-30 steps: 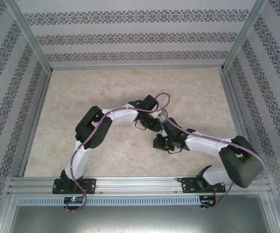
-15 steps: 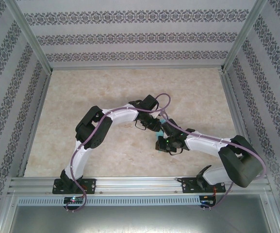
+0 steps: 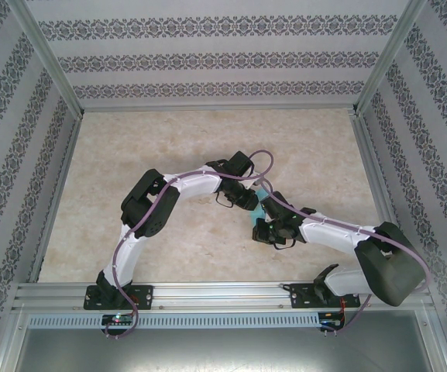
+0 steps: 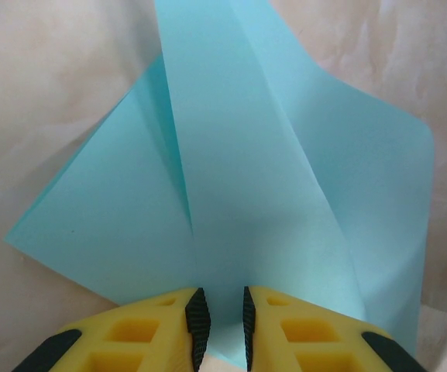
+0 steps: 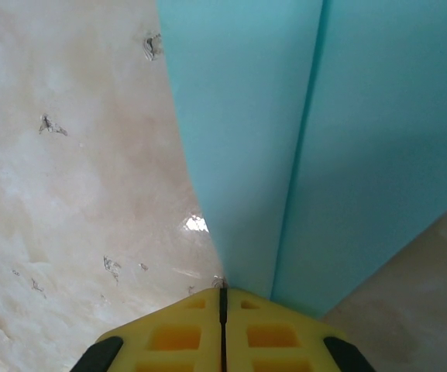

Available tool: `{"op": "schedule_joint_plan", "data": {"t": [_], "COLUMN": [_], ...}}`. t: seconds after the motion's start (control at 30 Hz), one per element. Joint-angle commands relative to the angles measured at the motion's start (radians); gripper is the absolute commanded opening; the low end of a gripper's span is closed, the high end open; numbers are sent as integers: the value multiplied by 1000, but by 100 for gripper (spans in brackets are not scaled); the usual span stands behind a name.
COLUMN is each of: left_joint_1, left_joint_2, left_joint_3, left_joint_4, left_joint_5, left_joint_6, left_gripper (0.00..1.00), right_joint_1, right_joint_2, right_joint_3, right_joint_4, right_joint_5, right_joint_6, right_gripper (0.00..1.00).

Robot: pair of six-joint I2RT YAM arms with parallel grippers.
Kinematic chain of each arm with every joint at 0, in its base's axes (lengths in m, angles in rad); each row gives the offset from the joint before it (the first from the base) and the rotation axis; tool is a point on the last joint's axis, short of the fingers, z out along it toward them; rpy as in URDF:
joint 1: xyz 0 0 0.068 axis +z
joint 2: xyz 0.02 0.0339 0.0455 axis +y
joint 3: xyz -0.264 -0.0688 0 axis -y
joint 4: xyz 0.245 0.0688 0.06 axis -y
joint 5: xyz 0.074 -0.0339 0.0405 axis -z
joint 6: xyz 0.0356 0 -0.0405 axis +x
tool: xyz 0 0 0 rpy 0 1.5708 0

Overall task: Fold a paper plane with a square sheet of paper (pick it up from the middle)
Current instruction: Fourth fold the wing at the center of the table.

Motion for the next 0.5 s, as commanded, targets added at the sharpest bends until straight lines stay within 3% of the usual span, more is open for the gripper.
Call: {"op": "schedule_joint_plan", "data": {"t": [0.0, 0.47], "left_joint_1": [-22, -22], "left_joint_2": [152, 156], "left_joint_3": [-61, -51], "left_joint_4": [-89, -88], "left_joint_5": [-156, -157], "left_joint_6": [38, 37], "left_gripper": [27, 27], "right_joint_1": [-24, -113], "right_joint_2": [2, -104], "right_joint_3": [-74, -85], "right_joint_4": [16, 174], "right_joint_5": [-51, -202], "right_joint_6": [28, 79], "right_gripper": [8, 7]}}
